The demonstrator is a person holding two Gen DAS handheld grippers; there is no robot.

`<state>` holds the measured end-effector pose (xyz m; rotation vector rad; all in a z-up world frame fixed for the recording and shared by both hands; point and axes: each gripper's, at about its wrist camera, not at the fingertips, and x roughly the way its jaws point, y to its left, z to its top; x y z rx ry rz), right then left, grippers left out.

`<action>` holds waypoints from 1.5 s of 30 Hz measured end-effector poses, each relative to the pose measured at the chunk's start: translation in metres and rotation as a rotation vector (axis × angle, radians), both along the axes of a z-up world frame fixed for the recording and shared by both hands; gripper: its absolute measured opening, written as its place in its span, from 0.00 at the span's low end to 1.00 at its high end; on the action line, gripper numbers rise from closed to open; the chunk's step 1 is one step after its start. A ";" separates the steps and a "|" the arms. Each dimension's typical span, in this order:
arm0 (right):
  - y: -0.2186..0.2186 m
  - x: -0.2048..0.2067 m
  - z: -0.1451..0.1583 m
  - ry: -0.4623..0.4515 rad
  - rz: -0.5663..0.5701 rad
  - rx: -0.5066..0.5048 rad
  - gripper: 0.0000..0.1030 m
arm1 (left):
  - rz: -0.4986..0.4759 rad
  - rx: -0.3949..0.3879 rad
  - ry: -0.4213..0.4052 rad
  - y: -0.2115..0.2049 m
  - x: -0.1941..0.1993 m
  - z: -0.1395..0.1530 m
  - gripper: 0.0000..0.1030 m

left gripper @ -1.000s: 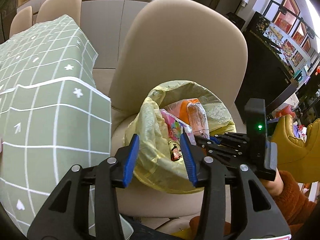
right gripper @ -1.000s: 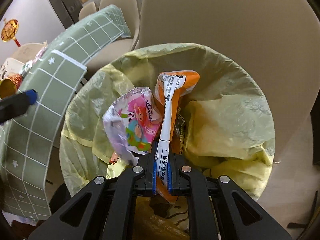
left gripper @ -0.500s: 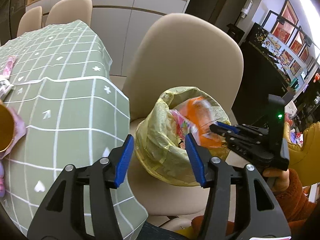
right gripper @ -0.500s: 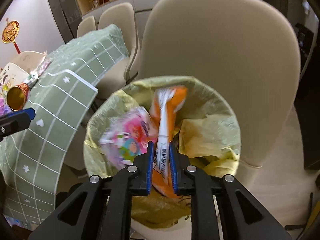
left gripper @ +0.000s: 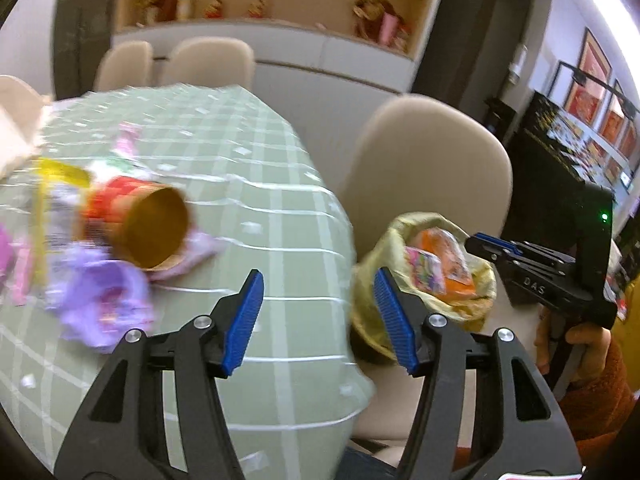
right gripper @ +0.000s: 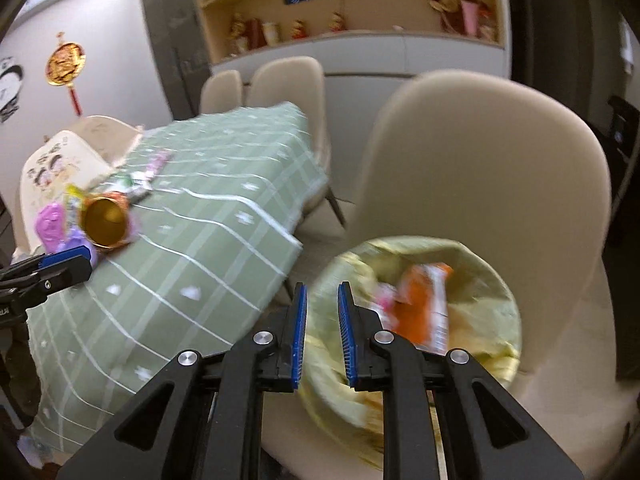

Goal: Collect trash
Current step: 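Move both tools back to the table and grasp the yellow Dabeli snack bag with the left gripper, then grasp the pink candy stick wrapper with the right gripper while the left gripper holds the yellow bag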

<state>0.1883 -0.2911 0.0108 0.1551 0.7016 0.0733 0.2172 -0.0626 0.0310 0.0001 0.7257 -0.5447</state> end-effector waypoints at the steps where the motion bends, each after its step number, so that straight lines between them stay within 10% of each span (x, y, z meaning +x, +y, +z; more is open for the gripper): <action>1: 0.010 0.002 0.003 -0.010 0.019 0.004 0.16 | 0.015 -0.001 -0.013 0.008 -0.001 0.003 0.53; 11: 0.114 0.024 0.006 -0.042 0.210 0.010 0.16 | 0.326 -0.045 -0.048 0.149 0.011 0.006 0.55; 24: 0.162 0.037 -0.004 -0.001 0.279 -0.003 0.16 | 0.231 0.095 -0.021 0.159 0.083 -0.028 0.56; 29: 0.166 0.037 -0.006 0.000 0.281 -0.048 0.16 | 0.232 0.033 0.055 0.163 0.094 -0.034 0.35; 39: 0.183 0.063 -0.005 0.009 0.312 -0.021 0.16 | 0.317 -0.081 0.125 0.209 0.051 -0.021 0.32; 45: 0.191 0.114 0.043 -0.144 0.341 -0.044 0.18 | 0.342 -0.136 0.148 0.225 0.044 -0.022 0.32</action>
